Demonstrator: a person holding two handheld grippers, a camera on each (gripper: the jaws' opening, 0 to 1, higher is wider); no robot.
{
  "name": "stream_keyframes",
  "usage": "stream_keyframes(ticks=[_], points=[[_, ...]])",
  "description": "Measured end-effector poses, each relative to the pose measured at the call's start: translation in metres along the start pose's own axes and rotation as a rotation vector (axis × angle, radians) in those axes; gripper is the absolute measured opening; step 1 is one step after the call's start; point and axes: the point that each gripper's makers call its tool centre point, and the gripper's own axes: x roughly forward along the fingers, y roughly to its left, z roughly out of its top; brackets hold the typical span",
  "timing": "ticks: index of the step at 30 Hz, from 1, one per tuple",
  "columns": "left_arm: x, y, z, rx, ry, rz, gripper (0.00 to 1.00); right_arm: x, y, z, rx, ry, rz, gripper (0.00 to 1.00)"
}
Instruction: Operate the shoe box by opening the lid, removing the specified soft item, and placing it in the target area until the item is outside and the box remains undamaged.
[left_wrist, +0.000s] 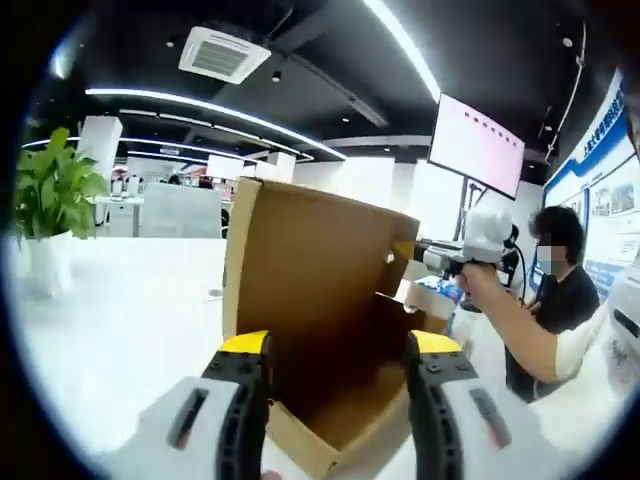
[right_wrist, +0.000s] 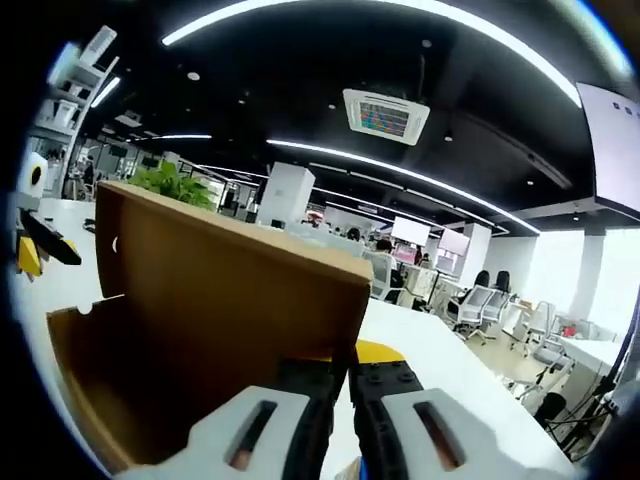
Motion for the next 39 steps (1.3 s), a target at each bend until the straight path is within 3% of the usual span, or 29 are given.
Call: stream_keyframes(ticks=[3, 10, 13, 20, 30, 36, 39], points=[[0.0, -0.001, 0.019, -0.063, -0.065, 0.0, 0.58, -0.001, 0.0, -0.001, 0.002, -0.008, -0.003, 0.01], [-0.006, 0.01, 0.027, -0.094, -0.048, 0.045, 0.61, -0.003, 0.0, -0.002, 0.007, -0.018, 0.001, 0.01], [-0.007, 0.012, 0.028, -0.049, -0.037, 0.076, 0.63, -0.006, 0.001, -0.003, -0.001, -0.021, -0.004, 0.01], [-0.009, 0.006, 0.038, -0.031, -0.054, 0.06, 0.64, -0.014, 0.003, -0.007, -0.008, -0.03, -0.006, 0.01], [-0.007, -0.003, 0.038, -0.006, -0.045, 0.054, 0.63, -0.021, 0.006, -0.012, 0.018, -0.031, 0.009, 0.01], [-0.002, -0.004, 0.03, 0.07, -0.012, 0.086, 0.63, -0.023, 0.009, -0.015, 0.031, -0.021, 0.021, 0.0], [-0.003, -0.005, 0.029, 0.05, -0.011, 0.093, 0.63, -0.025, 0.01, -0.016, 0.027, -0.014, 0.025, 0.0]])
